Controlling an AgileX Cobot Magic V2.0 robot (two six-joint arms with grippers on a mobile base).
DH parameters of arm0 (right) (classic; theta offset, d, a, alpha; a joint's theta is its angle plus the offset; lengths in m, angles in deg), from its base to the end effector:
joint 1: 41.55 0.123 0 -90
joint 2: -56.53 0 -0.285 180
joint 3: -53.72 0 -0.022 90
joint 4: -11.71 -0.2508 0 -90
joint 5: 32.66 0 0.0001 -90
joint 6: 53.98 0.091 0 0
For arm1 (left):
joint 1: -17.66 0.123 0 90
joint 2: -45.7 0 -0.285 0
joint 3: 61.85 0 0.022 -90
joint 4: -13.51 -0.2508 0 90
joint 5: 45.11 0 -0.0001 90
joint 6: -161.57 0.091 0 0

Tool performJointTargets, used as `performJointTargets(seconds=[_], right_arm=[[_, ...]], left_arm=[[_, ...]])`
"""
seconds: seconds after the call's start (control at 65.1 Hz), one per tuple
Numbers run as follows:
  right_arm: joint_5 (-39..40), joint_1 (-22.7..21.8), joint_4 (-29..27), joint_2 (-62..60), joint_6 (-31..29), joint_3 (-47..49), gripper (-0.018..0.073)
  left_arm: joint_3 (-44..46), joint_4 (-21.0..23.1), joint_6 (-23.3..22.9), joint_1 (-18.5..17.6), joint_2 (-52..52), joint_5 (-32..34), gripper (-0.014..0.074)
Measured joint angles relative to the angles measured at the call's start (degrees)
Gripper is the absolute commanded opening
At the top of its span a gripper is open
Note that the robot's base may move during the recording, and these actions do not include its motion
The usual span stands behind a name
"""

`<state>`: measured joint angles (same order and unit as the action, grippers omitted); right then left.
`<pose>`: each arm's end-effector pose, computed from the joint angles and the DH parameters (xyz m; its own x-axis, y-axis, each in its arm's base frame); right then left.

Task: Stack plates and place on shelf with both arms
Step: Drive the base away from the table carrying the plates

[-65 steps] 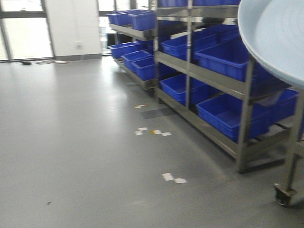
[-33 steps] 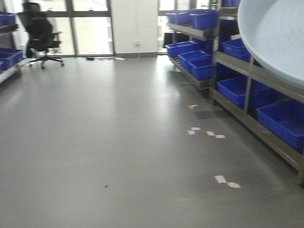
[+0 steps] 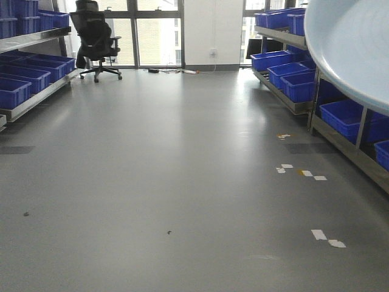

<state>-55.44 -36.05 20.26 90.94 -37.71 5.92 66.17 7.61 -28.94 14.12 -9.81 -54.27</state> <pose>0.0982 0.0042 0.3166 -0.2568 0.1214 -0.9588 -0.0029 0.9920 0.1264 0.1655 -0.0087 0.2627 -0.4493 -0.0540 -0.8917 0.0105 0.9978 -0.0657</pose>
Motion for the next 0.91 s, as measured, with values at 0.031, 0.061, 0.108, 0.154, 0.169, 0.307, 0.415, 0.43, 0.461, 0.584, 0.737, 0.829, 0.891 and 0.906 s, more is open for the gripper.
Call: performJointTargets(seconds=[0.031,0.061,0.108,0.154,0.169,0.307,0.415,0.43,0.461,0.584,0.737,0.829,0.891,0.906], right_arm=[[0.00,0.00,0.00,0.00,0.00,0.00,0.0057],[0.00,0.00,0.00,0.00,0.00,0.00,0.0057],[0.00,0.00,0.00,0.00,0.00,0.00,0.0057],[0.00,0.00,0.00,0.00,0.00,0.00,0.0057],[0.00,0.00,0.00,0.00,0.00,0.00,0.0057],[0.00,0.00,0.00,0.00,0.00,0.00,0.0057],[0.00,0.00,0.00,0.00,0.00,0.00,0.0057],[0.00,0.00,0.00,0.00,0.00,0.00,0.0057],[0.00,0.00,0.00,0.00,0.00,0.00,0.0057],[0.00,0.00,0.00,0.00,0.00,0.00,0.0057],[0.00,0.00,0.00,0.00,0.00,0.00,0.0057],[0.00,0.00,0.00,0.00,0.00,0.00,0.0057],[0.00,0.00,0.00,0.00,0.00,0.00,0.0057],[0.00,0.00,0.00,0.00,0.00,0.00,0.0057]], left_arm=[[-0.04,0.00,0.00,0.00,0.00,0.00,0.0085],[-0.04,0.00,0.00,0.00,0.00,0.00,0.0085],[-0.04,0.00,0.00,0.00,0.00,0.00,0.0085],[-0.04,0.00,0.00,0.00,0.00,0.00,0.0085],[-0.04,0.00,0.00,0.00,-0.13,0.00,0.0085],[-0.04,0.00,0.00,0.00,-0.50,0.00,0.0085],[-0.04,0.00,0.00,0.00,-0.50,0.00,0.0085],[-0.04,0.00,0.00,0.00,-0.50,0.00,0.0085],[-0.04,0.00,0.00,0.00,-0.50,0.00,0.0085],[-0.04,0.00,0.00,0.00,-0.50,0.00,0.0085],[-0.04,0.00,0.00,0.00,-0.50,0.00,0.0085],[-0.04,0.00,0.00,0.00,-0.50,0.00,0.0085],[-0.04,0.00,0.00,0.00,-0.50,0.00,0.0085],[-0.04,0.00,0.00,0.00,-0.50,0.00,0.0085]])
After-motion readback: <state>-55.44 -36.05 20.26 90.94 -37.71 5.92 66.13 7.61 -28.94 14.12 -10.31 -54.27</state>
